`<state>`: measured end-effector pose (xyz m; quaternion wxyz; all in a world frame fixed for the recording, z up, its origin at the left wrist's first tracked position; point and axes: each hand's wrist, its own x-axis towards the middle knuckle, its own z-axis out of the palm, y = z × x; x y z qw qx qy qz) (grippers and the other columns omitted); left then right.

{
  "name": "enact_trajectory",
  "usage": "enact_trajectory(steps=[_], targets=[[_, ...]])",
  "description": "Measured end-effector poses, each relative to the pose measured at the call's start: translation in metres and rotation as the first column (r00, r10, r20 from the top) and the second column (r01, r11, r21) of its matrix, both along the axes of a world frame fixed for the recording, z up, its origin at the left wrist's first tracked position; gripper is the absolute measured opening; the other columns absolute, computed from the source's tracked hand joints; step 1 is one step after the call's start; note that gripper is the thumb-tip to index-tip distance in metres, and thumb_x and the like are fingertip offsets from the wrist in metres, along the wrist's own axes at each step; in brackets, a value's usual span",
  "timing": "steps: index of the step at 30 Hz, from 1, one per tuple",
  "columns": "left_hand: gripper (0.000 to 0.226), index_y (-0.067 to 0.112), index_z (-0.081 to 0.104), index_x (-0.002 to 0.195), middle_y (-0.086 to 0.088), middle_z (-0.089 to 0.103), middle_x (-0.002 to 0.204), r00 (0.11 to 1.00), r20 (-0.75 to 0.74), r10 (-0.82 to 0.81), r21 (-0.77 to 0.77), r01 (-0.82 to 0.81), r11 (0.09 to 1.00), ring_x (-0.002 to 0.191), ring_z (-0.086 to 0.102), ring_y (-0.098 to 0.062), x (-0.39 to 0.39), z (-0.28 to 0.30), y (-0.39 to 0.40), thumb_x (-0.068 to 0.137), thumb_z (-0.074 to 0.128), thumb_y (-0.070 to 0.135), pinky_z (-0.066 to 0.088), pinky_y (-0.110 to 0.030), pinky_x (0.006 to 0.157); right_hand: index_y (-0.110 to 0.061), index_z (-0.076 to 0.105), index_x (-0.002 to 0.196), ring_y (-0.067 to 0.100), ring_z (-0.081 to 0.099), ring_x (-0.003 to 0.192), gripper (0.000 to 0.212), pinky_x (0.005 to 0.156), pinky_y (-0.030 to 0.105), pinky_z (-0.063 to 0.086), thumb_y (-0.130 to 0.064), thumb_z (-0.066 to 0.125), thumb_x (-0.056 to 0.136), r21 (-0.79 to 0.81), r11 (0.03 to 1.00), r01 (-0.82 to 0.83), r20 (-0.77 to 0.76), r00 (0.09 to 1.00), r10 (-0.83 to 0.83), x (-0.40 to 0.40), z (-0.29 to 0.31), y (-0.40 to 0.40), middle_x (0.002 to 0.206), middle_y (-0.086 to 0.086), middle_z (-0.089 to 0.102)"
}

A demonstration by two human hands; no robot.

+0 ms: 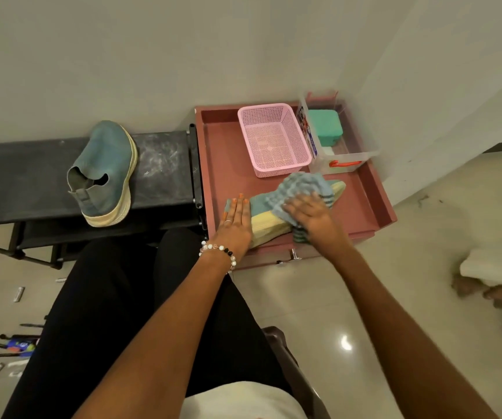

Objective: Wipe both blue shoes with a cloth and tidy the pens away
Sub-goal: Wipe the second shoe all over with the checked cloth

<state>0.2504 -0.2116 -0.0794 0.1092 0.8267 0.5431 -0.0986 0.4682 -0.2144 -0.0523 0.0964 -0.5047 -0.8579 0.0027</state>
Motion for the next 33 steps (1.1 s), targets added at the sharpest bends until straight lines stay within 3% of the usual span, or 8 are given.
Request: enact_trajectory(steps=[8,11,13,14,18,22,28,33], targets=[[0.064,-0.012,0.012,0.146,-0.031,0.014,0.153,0.997,0.062,-0.04,0.294,0.02,0.956,0.143,0.013,-0.043,0.004,-0.002,0.0,0.096,0.046,0.009,0.006,-0.043,0.116,-0.002,0.068,0.111,0.035,0.058,0.11,0.061,0.104,0.039,0.041,0.017,0.046,0.058,-0.063,0.844,0.533,-0.343,0.782,-0.52,0.032,0.015,0.015,0.114,0.016,0.066],[0.052,-0.012,0.035,0.14,-0.032,0.033,0.146,0.997,0.063,-0.054,0.365,0.028,0.931,0.137,0.033,-0.043,0.003,-0.008,0.002,0.091,0.02,-0.003,0.035,-0.046,0.111,-0.007,0.07,0.11,0.026,0.06,0.104,0.043,0.087,0.017,0.041,0.013,0.046,0.081,-0.308,0.524,0.794,-0.64,0.235,-0.732,0.032,0.037,0.015,0.111,0.009,0.068],[0.051,-0.01,0.042,0.137,-0.029,0.041,0.143,0.994,0.106,-0.025,0.412,-0.021,0.911,0.133,0.041,-0.041,0.003,-0.007,0.003,0.091,0.02,-0.002,0.04,-0.045,0.104,-0.005,0.069,0.111,0.028,0.061,0.1,0.035,0.081,0.019,0.044,0.006,0.046,0.087,-0.499,0.264,0.826,-0.668,-0.172,-0.724,0.046,0.04,0.014,0.108,0.012,0.067],[0.05,-0.009,0.041,0.138,-0.028,0.04,0.144,0.991,0.137,-0.007,0.429,-0.053,0.902,0.134,0.04,-0.039,0.003,-0.002,0.004,0.093,0.021,-0.001,0.04,-0.045,0.105,-0.003,0.068,0.11,0.031,0.062,0.098,0.033,0.083,0.025,0.046,0.004,0.046,0.087,-0.52,0.192,0.832,-0.655,-0.245,-0.715,0.052,0.04,0.013,0.106,0.016,0.067],[0.05,-0.006,0.03,0.145,-0.024,0.033,0.15,0.974,0.203,0.096,0.423,-0.176,0.889,0.139,0.034,-0.036,0.008,0.009,0.007,0.096,0.023,0.004,0.034,-0.044,0.109,-0.003,0.062,0.114,0.026,0.06,0.099,0.03,0.091,0.036,0.048,-0.002,0.047,0.088,-0.445,0.267,0.855,-0.689,-0.136,-0.712,0.058,0.035,0.014,0.108,0.017,0.064],[0.05,-0.005,0.035,0.142,-0.023,0.037,0.148,0.982,0.135,0.128,0.389,-0.172,0.905,0.136,0.04,-0.035,0.009,0.005,0.004,0.095,0.023,0.005,0.044,-0.044,0.104,-0.01,0.039,0.142,0.03,0.042,0.128,0.046,0.108,0.045,0.034,-0.024,0.045,0.098,-0.442,0.572,0.69,-0.503,0.338,-0.796,0.048,0.011,0.02,0.139,0.014,0.047],[0.039,-0.007,0.063,0.118,-0.029,0.065,0.113,0.998,0.019,-0.058,0.464,0.042,0.885,0.103,0.065,-0.041,0.003,0.011,-0.021,0.085,0.051,0.009,0.053,-0.05,0.089,-0.019,0.039,0.144,0.026,0.034,0.136,0.046,0.112,0.04,0.027,-0.037,0.033,0.102,-0.628,0.501,0.596,-0.486,0.202,-0.85,0.05,-0.002,0.021,0.149,0.008,0.036],[0.023,0.012,0.072,0.076,-0.001,0.057,0.047,0.973,0.123,-0.196,0.517,0.106,0.849,0.034,0.053,-0.022,-0.006,0.042,-0.024,0.058,0.086,0.016,0.042,-0.024,0.038,-0.006,0.049,0.135,0.03,0.047,0.125,0.039,0.104,0.033,0.036,-0.019,0.044,0.098,-0.706,0.319,0.632,-0.461,-0.068,-0.885,0.045,-0.005,0.013,0.138,0.014,0.05]])
